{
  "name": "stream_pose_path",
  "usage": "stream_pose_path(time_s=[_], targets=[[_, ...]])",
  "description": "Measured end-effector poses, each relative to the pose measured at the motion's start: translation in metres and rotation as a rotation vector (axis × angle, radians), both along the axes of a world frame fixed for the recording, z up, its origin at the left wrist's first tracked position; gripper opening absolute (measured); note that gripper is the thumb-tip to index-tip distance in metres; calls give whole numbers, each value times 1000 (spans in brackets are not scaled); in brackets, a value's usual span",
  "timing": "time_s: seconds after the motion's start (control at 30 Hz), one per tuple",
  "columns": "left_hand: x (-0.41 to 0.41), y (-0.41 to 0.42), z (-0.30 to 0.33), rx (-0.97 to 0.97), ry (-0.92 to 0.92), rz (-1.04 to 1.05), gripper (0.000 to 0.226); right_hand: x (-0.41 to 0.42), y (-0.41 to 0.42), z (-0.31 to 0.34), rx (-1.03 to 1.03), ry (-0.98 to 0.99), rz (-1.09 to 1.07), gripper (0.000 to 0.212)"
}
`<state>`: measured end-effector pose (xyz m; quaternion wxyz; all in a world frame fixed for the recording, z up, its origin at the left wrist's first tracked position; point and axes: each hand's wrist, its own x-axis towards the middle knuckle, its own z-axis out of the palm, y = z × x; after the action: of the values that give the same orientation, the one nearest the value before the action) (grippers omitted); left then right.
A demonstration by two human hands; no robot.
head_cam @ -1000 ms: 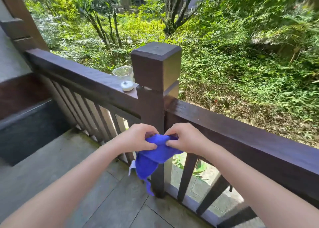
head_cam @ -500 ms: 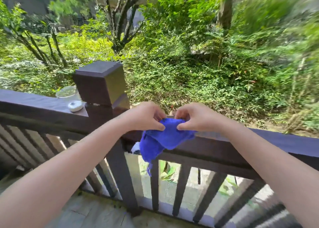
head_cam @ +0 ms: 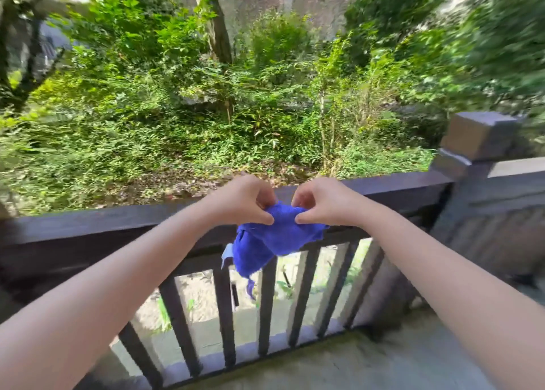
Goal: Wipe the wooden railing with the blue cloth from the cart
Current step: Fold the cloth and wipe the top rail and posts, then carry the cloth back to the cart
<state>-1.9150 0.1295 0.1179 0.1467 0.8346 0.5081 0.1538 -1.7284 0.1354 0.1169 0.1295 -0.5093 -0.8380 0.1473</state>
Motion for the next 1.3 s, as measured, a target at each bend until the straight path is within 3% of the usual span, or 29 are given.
stream_pose_path(time_s=[0.37, 0.7, 1.0, 1.3], targets=[[281, 11, -13, -34, -23, -450, 21, 260, -75, -4, -6, -33, -482, 13], [483, 69, -11, -5, -5, -808, 17, 426, -68, -7, 43, -34, -809, 11], [639, 126, 10, -45, -7, -1021, 9, 551, -39, 3, 56, 77, -1088, 11], [797, 136, -1, -41, -5, -1133, 15, 693, -38, -15, 62, 111, -1200, 10]])
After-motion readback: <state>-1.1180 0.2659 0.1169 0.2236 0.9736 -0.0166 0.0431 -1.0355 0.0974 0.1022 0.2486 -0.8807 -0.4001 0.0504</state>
